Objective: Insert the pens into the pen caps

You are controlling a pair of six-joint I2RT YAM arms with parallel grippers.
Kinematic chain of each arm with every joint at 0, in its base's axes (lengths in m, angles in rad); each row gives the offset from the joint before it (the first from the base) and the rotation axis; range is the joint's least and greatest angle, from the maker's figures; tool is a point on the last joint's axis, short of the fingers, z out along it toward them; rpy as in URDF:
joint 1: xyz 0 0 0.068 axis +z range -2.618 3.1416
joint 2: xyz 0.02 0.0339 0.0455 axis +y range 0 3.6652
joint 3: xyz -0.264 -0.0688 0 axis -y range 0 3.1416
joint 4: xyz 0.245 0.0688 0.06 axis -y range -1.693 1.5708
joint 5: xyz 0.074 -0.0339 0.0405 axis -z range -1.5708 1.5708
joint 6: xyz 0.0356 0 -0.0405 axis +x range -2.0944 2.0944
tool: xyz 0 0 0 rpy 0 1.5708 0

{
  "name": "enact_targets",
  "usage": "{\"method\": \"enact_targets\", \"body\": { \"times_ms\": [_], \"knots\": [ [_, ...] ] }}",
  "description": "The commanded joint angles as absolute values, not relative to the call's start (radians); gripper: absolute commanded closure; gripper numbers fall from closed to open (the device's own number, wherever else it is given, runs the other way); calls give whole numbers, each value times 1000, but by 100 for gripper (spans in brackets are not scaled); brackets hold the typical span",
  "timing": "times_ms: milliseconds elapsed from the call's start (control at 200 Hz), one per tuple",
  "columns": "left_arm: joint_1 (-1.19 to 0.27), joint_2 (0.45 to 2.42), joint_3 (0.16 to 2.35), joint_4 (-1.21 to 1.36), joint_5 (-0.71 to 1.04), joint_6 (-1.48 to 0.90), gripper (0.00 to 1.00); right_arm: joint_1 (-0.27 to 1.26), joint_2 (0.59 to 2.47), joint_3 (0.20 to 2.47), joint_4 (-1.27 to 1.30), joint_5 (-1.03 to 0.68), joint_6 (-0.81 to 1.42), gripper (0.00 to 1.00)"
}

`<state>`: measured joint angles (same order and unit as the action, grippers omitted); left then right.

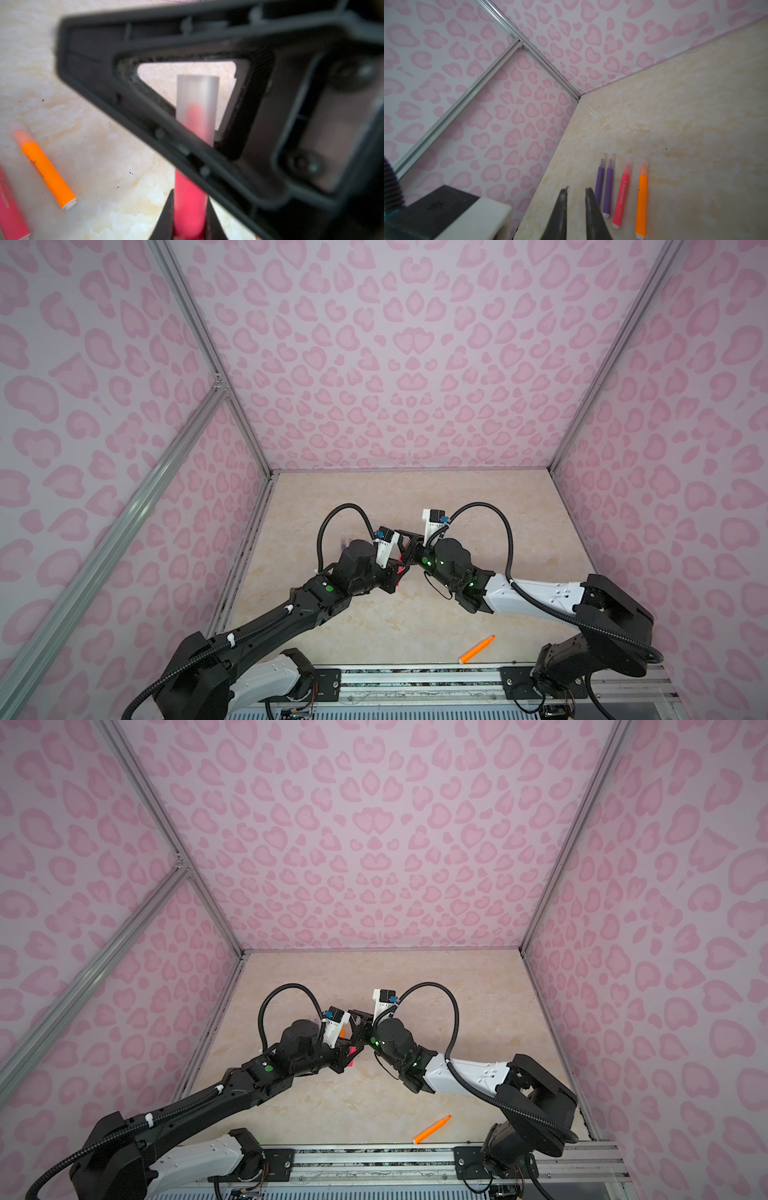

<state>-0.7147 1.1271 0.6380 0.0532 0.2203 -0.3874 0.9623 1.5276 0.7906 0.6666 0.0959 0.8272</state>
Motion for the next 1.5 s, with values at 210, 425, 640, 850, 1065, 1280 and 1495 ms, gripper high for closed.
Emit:
{"method": "enact_targets", "body": {
  "times_ms": [210,425,640,850,1065,1280,1495],
  "knots": [
    [-619,1106,611,249,42,-535,96,1011,1519,745,685,-99,860,100],
    [-579,1082,588,286,116,-557,96,1011,1493,718,712,-118,866,100],
    [-556,1042,577,278,125,-559,96,1015,1474,703,729,-147,888,100],
    [-559,1051,595,255,116,-530,96,1015,1472,723,659,-105,882,100],
    [-619,1106,645,197,34,-491,96,1005,1446,734,588,-44,854,94],
    [-655,1223,716,103,-49,-486,96,914,1356,689,530,-3,828,39],
    [-653,1459,846,-15,-51,-543,96,831,1255,628,484,64,827,28]
  ]
}}
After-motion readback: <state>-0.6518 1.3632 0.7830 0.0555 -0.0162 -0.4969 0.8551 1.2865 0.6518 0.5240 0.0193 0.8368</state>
